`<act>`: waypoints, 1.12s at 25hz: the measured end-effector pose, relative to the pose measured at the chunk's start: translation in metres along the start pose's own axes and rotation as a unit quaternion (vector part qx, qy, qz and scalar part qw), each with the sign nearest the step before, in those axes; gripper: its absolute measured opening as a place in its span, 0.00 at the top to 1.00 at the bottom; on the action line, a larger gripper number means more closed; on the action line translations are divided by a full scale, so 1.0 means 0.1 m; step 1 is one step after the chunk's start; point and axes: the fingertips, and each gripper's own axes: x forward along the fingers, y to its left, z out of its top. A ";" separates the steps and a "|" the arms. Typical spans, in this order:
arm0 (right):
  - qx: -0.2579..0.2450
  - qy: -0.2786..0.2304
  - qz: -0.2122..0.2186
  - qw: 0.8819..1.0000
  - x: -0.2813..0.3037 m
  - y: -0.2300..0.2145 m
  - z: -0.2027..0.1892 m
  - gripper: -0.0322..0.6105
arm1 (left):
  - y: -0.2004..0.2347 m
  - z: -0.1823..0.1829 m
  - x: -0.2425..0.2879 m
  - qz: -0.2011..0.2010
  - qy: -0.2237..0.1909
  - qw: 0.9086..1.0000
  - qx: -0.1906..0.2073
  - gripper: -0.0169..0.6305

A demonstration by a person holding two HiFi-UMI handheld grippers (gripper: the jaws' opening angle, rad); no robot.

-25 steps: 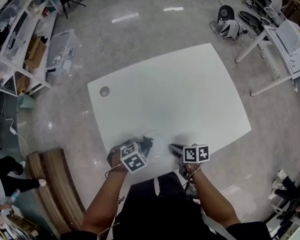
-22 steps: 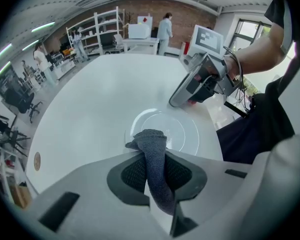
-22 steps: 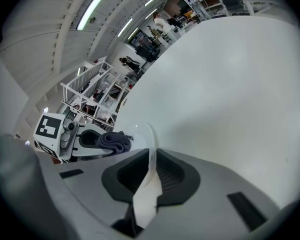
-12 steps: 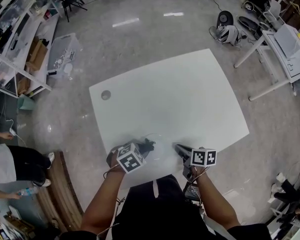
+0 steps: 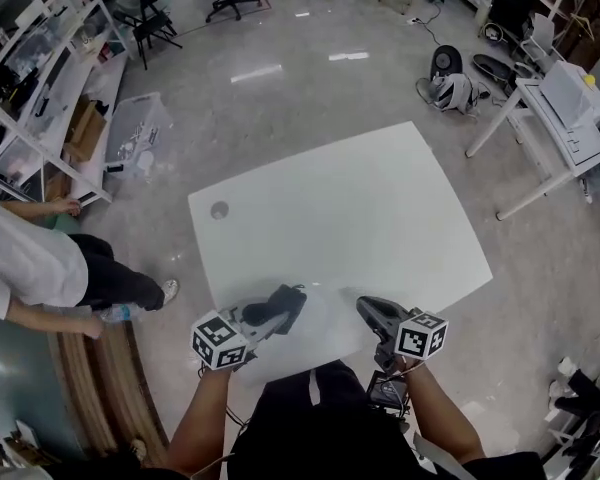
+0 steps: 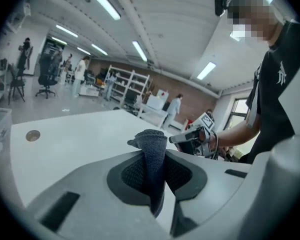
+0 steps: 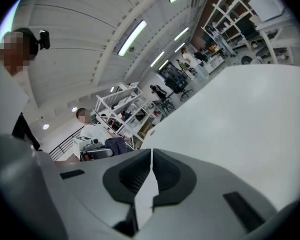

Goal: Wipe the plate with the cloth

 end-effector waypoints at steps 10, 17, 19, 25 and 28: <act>-0.130 -0.040 0.059 0.989 -0.35 0.72 0.27 0.94 | -0.34 -0.01 -0.51 0.053 -0.099 0.993 -0.035 0.89; -0.146 -0.036 0.089 0.985 -0.35 0.97 0.12 0.94 | -0.50 -0.11 -0.59 0.053 -0.102 0.993 -0.037 0.89; -0.148 -0.032 0.092 0.984 -0.32 1.01 0.11 0.94 | -0.53 -0.11 -0.59 0.050 -0.099 0.993 -0.038 0.89; -0.151 -0.034 0.089 0.984 -0.35 1.00 0.08 0.94 | -0.64 -0.18 -0.46 0.034 -0.088 0.995 -0.034 0.89; -0.151 -0.033 0.079 0.985 -0.30 1.02 0.06 0.95 | -0.60 -0.21 -0.49 0.025 -0.086 0.995 -0.037 0.89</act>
